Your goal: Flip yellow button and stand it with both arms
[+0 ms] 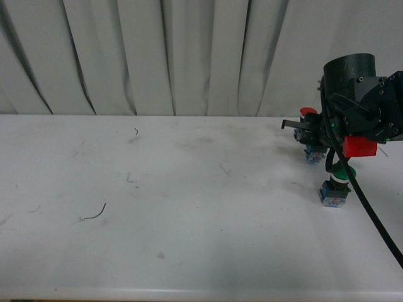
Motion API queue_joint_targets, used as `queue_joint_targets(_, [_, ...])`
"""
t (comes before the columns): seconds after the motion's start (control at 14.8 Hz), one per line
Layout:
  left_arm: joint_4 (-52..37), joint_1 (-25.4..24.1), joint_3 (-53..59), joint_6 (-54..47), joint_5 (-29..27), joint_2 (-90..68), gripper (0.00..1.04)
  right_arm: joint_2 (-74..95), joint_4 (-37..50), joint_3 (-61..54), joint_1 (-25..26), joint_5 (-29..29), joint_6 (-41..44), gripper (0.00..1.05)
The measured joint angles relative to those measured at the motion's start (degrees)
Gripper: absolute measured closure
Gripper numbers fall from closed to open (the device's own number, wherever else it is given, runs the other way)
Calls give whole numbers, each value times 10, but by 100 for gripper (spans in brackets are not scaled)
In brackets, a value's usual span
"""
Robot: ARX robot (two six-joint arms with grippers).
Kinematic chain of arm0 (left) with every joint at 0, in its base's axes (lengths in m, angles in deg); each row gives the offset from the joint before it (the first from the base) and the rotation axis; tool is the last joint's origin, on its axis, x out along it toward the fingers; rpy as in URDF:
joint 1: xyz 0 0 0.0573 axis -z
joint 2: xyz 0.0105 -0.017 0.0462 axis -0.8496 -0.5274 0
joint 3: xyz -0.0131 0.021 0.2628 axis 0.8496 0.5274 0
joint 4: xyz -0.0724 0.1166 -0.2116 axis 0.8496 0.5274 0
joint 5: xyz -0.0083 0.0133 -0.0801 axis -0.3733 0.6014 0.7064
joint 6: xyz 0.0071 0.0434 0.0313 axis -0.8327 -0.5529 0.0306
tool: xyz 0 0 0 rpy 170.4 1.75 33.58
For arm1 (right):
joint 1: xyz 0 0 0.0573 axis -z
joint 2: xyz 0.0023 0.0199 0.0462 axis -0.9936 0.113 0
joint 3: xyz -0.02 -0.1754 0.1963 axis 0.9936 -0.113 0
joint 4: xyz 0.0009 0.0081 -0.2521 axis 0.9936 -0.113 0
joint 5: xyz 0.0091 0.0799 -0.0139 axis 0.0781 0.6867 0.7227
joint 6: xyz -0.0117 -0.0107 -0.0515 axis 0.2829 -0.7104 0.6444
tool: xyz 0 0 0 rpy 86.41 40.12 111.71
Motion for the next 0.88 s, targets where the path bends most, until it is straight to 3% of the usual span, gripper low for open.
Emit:
queue_joint_targets(0.34, [0,0,0,0,0,0,7,0,0,-1,-4,-1,0,75])
queue_joint_targets(0.41, [0,0,0,0,0,0,7,0,-1,-1,-7,-1,0,67])
queue_joint_targets(0.61, [0,0,0,0,0,0,7,0,0,-8,-11,-2,0,23])
queue_joint_targets(0.68, [0,0,0,0,0,0,7,0,0,-8,-10,-2,0,12])
queue_joint_targets(0.75, [0,0,0,0,0,0,7,0,2,-9,-10,-1,-2,4])
queue_joint_targets(0.88, [0,0,0,0,0,0,7,-3,10,-18,-10,14,-4,6])
